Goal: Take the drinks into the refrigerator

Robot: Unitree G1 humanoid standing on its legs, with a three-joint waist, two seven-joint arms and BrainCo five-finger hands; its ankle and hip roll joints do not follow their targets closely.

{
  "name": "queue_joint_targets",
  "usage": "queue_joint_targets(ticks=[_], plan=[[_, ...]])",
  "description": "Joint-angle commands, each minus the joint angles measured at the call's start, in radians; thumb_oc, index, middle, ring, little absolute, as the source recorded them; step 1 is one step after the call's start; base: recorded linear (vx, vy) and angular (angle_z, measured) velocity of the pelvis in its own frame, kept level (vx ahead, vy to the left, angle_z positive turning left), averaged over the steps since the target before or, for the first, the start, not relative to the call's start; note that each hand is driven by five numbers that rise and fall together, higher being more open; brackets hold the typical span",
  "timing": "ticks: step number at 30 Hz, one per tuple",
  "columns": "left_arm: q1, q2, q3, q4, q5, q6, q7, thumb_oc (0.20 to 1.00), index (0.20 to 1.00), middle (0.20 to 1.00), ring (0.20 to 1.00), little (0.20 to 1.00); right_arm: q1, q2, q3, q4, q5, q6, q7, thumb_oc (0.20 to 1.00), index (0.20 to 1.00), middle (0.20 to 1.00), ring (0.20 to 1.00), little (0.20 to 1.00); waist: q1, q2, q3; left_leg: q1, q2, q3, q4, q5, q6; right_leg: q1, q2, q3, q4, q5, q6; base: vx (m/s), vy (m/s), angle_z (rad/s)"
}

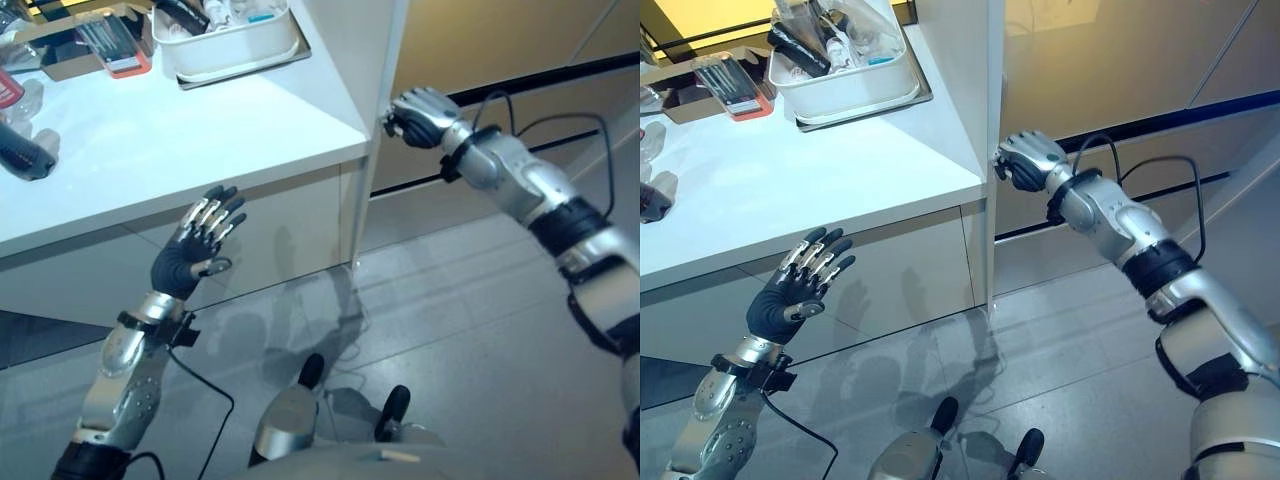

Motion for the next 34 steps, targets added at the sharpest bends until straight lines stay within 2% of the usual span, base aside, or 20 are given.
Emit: queue_joint_targets(ticks=[1, 3, 4, 5, 6, 7, 8, 9, 10, 15, 17, 23, 24, 25, 26, 28, 30, 31, 34], plan=[[0.049, -0.017, 0.02, -0.042, 0.045, -0.075, 0.023, 1.0, 1.0, 1.0, 1.0, 1.0, 0.213, 0.074, -0.073, -0.051, 0.159, -0.036, -0.009, 0.2, 0.2, 0.2, 0.2, 0.2, -0.027, -0.042, -0.037, 0.0, -0.1, 0.054, 0.039, -0.079, 0.109, -0.04, -0.026, 0.042, 0.153, -0.118, 0.024, 0.0, 0.0, 0.0], [0.048, -0.023, 0.017, -0.027, 0.06, -0.08, 0.028, 1.0, 1.0, 1.0, 1.0, 1.0, 0.284, 0.087, -0.111, -0.063, 0.189, -0.042, -0.001, 0.2, 0.2, 0.2, 0.2, 0.2, -0.038, -0.043, -0.042, -0.003, -0.1, 0.056, 0.038, -0.074, 0.109, -0.043, -0.027, 0.042, 0.149, -0.113, 0.024, 0.0, 0.01, -0.03], [0.05, -0.035, 0.019, -0.009, 0.071, -0.084, 0.033, 1.0, 1.0, 1.0, 1.0, 1.0, 0.354, 0.099, -0.145, -0.065, 0.215, -0.048, -0.002, 0.2, 0.2, 0.2, 0.2, 0.2, -0.051, -0.041, -0.041, -0.003, -0.099, 0.06, 0.039, -0.075, 0.109, -0.041, -0.026, 0.043, 0.148, -0.114, 0.023, 0.01, 0.019, -0.12], [0.053, -0.049, 0.019, 0.035, 0.129, -0.105, 0.053, 1.0, 1.0, 1.0, 1.0, 1.0, 0.538, 0.15, -0.245, -0.059, 0.324, -0.067, 0.015, 0.2, 0.2, 0.2, 0.2, 0.2, -0.078, -0.041, -0.041, 0.009, -0.091, 0.069, 0.04, -0.084, 0.106, -0.034, -0.021, 0.052, 0.15, -0.121, 0.021, 0.0, 0.016, -0.11], [0.052, -0.047, 0.017, 0.035, 0.13, -0.105, 0.054, 1.0, 1.0, 1.0, 1.0, 1.0, 0.541, 0.149, -0.249, -0.061, 0.324, -0.067, 0.016, 0.2, 0.2, 0.2, 0.2, 0.2, -0.077, -0.042, -0.044, 0.005, -0.092, 0.068, 0.039, -0.079, 0.107, -0.037, -0.022, 0.051, 0.148, -0.118, 0.021, 0.0, 0.0, 0.0], [0.051, -0.055, 0.017, 0.065, 0.165, -0.119, 0.07, 1.0, 1.0, 1.0, 1.0, 1.0, 0.628, 0.176, -0.285, -0.053, 0.372, -0.072, 0.036, 0.2, 0.2, 0.2, 0.2, 0.2, -0.093, -0.043, -0.045, 0.008, -0.09, 0.074, 0.039, -0.081, 0.105, -0.036, -0.02, 0.055, 0.147, -0.119, 0.021, 0.02, 0.002, 0.04], [0.052, -0.076, 0.014, 0.134, 0.205, -0.133, 0.072, 1.0, 1.0, 1.0, 1.0, 1.0, 0.78, 0.212, -0.334, -0.029, 0.451, -0.086, 0.082, 0.354, 0.354, 0.354, 0.354, 0.354, -0.122, -0.047, -0.047, 0.019, -0.08, 0.082, 0.039, -0.089, 0.101, -0.028, -0.016, 0.061, 0.149, -0.128, 0.02, 0.02, 0.002, -0.04], [0.05, -0.076, 0.012, 0.135, 0.205, -0.134, 0.072, 1.0, 1.0, 1.0, 1.0, 1.0, 0.781, 0.212, -0.336, -0.03, 0.451, -0.086, 0.083, 0.492, 0.492, 0.492, 0.492, 0.492, -0.122, -0.047, -0.05, 0.015, -0.082, 0.081, 0.038, -0.085, 0.102, -0.031, -0.017, 0.06, 0.147, -0.124, 0.021, 0.03, -0.012, -0.18], [0.049, -0.082, 0.01, 0.174, 0.239, -0.145, 0.078, 1.0, 1.0, 1.0, 1.0, 1.0, 0.84, 0.224, -0.348, 0.001, 0.465, -0.087, 0.098, 1.0, 1.0, 1.0, 1.0, 1.0, -0.136, -0.048, -0.054, 0.02, -0.079, 0.084, 0.037, -0.087, 0.1, -0.028, -0.016, 0.06, 0.147, -0.127, 0.02, 0.01, -0.007, -0.31], [0.032, -0.111, -0.015, 0.36, 0.342, -0.163, 0.088, 1.0, 1.0, 1.0, 1.0, 1.0, 1.023, 0.276, -0.447, 0.175, 0.546, -0.077, 0.13, 1.0, 1.0, 1.0, 1.0, 1.0, -0.191, -0.051, -0.077, 0.038, -0.068, 0.098, 0.032, -0.095, 0.093, -0.013, -0.009, 0.067, 0.147, -0.135, 0.021, 0.02, -0.008, -0.12], [0.016, -0.137, -0.028, 0.456, 0.368, -0.16, 0.108, 1.0, 1.0, 1.0, 1.0, 1.0, 1.049, 0.302, -0.488, 0.278, 0.57, -0.074, 0.114, 1.0, 1.0, 1.0, 1.0, 1.0, -0.207, -0.051, -0.086, 0.049, -0.064, 0.108, 0.029, -0.098, 0.092, -0.007, -0.006, 0.073, 0.145, -0.135, 0.022, 0.02, -0.005, -0.21], [-0.016, -0.183, -0.076, 0.757, 0.485, -0.153, 0.156, 1.0, 1.0, 1.0, 1.0, 1.0, 1.057, 0.33, -0.507, 0.515, 0.537, -0.042, 0.08, 1.0, 1.0, 1.0, 1.0, 1.0, -0.243, -0.05, -0.112, 0.077, -0.052, 0.145, 0.025, -0.113, 0.088, 0.006, 0.007, 0.11, 0.134, -0.135, 0.023, 0.02, -0.014, -0.19], [-0.022, -0.194, -0.085, 0.815, 0.509, -0.142, 0.165, 1.0, 1.0, 1.0, 1.0, 1.0, 1.053, 0.334, -0.503, 0.549, 0.524, -0.036, 0.077, 1.0, 1.0, 1.0, 1.0, 1.0, -0.247, -0.049, -0.116, 0.083, -0.049, 0.151, 0.023, -0.115, 0.088, 0.01, 0.009, 0.114, 0.131, -0.135, 0.023, 0.02, -0.017, -0.19], [-0.037, -0.22, -0.091, 0.949, 0.551, -0.124, 0.187, 1.0, 1.0, 1.0, 1.0, 1.0, 1.052, 0.342, -0.504, 0.573, 0.516, -0.025, 0.074, 1.0, 1.0, 1.0, 1.0, 1.0, -0.255, -0.05, -0.127, 0.09, -0.046, 0.162, 0.023, -0.119, 0.087, 0.013, 0.013, 0.127, 0.127, -0.135, 0.022, 0.02, -0.015, -0.21], [-0.038, -0.221, -0.092, 0.95, 0.552, -0.125, 0.188, 1.0, 1.0, 1.0, 1.0, 1.0, 1.052, 0.342, -0.504, 0.573, 0.516, -0.025, 0.074, 1.0, 1.0, 1.0, 1.0, 1.0, -0.255, -0.05, -0.127, 0.091, -0.045, 0.163, 0.023, -0.119, 0.087, 0.013, 0.014, 0.127, 0.127, -0.135, 0.022, 0.02, -0.014, -0.19], [-0.062, -0.253, -0.091, 1.116, 0.612, -0.098, 0.224, 1.0, 1.0, 1.0, 1.0, 1.0, 1.044, 0.351, -0.509, 0.615, 0.524, -0.018, 0.073, 1.0, 1.0, 1.0, 1.0, 1.0, -0.262, -0.05, -0.137, 0.099, -0.041, 0.174, 0.018, -0.121, 0.087, 0.018, 0.017, 0.138, 0.118, -0.134, 0.021, 0.02, -0.012, -0.16], [-0.085, -0.284, -0.063, 1.275, 0.641, -0.068, 0.252, 1.0, 1.0, 1.0, 1.0, 1.0, 1.033, 0.362, -0.504, 0.621, 0.526, -0.015, 0.071, 1.0, 1.0, 1.0, 1.0, 1.0, -0.267, -0.05, -0.146, 0.106, -0.038, 0.184, 0.011, -0.12, 0.086, 0.02, 0.021, 0.152, 0.11, -0.131, 0.02, 0.0, -0.017, -0.2], [-0.097, -0.308, -0.034, 1.399, 0.659, -0.028, 0.268, 1.0, 1.0, 1.0, 1.0, 1.0, 1.021, 0.372, -0.495, 0.637, 0.524, -0.007, 0.071, 1.0, 1.0, 1.0, 1.0, 1.0, -0.271, -0.05, -0.156, 0.113, -0.035, 0.193, 0.002, -0.118, 0.085, 0.024, 0.025, 0.16, 0.099, -0.128, 0.019, 0.0, -0.015, -0.17], [-0.1, -0.318, -0.02, 1.449, 0.702, -0.007, 0.293, 1.0, 1.0, 1.0, 1.0, 1.0, 1.012, 0.375, -0.479, 0.636, 0.512, -0.002, 0.07, 1.0, 1.0, 1.0, 1.0, 1.0, -0.273, -0.05, -0.166, 0.12, -0.033, 0.2, -0.008, -0.118, 0.085, 0.027, 0.028, 0.171, 0.089, -0.123, 0.017, 0.01, -0.009, -0.08]])
